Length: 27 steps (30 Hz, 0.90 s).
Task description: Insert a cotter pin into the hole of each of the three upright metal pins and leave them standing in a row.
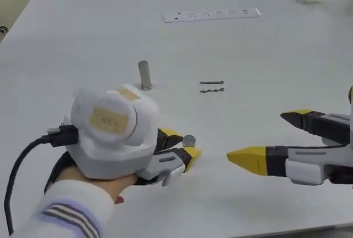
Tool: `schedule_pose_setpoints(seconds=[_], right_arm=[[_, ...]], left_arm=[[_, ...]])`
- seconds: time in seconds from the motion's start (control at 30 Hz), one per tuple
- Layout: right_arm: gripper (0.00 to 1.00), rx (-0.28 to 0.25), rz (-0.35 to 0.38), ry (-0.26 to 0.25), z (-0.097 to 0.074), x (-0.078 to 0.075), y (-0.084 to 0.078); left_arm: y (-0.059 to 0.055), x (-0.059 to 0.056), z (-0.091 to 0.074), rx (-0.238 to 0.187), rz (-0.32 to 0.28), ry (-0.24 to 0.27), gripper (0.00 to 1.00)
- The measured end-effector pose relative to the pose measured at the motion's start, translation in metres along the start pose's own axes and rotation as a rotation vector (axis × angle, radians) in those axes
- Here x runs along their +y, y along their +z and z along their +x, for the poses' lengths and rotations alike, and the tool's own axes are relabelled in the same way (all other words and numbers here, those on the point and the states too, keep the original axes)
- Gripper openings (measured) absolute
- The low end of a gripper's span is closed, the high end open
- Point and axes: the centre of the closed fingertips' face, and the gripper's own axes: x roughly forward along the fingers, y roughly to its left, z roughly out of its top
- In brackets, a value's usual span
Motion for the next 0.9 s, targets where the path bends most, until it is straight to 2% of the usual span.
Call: schedule_pose_setpoints(seconds=[0.07,0.17,0.23,0.3,0.4,0.43,0.53,0.6,0.63,0.8,0.87,0.9], right_arm=[[0.92,0.002,-0.001,0.000,0.000,0.000,0.000],[0.92,0.008,-0.003,0.004,0.001,0.002,-0.001],[0.92,0.009,-0.004,0.006,0.001,0.002,-0.001],[0.92,0.013,-0.008,0.007,0.002,0.003,-0.002],[0.92,0.021,-0.007,0.009,0.003,0.003,-0.004],[0.92,0.025,-0.007,0.010,0.003,0.003,-0.005],[0.92,0.035,-0.012,0.013,0.004,0.004,-0.007],[0.92,0.036,-0.014,0.012,0.004,0.003,-0.007],[0.92,0.038,-0.014,0.012,0.004,0.003,-0.007],[0.92,0.047,-0.023,0.004,0.003,0.001,-0.007],[0.92,0.052,-0.026,0.002,0.003,0.000,-0.006],[0.92,0.055,-0.029,0.001,0.003,-0.001,-0.006]], left_arm=[[0.005,0.000,-0.006,-0.022,0.045,-0.008,0.30],[0.006,0.002,-0.018,-0.027,0.094,-0.013,0.46],[0.007,0.003,-0.025,-0.035,0.106,-0.019,0.47],[0.011,0.004,-0.034,-0.062,0.107,-0.032,0.48],[0.014,0.006,-0.046,-0.074,0.120,-0.042,0.60],[0.013,0.007,-0.048,-0.072,0.124,-0.043,0.66],[0.009,0.010,-0.054,-0.062,0.125,-0.047,0.76],[-0.006,0.012,-0.059,0.002,0.118,-0.048,0.79],[-0.008,0.014,-0.060,0.010,0.120,-0.045,0.80],[-0.018,0.017,-0.067,0.014,0.110,-0.037,0.87],[-0.017,0.019,-0.069,-0.008,0.111,-0.028,0.95],[-0.017,0.020,-0.069,-0.027,0.082,-0.031,0.99]])
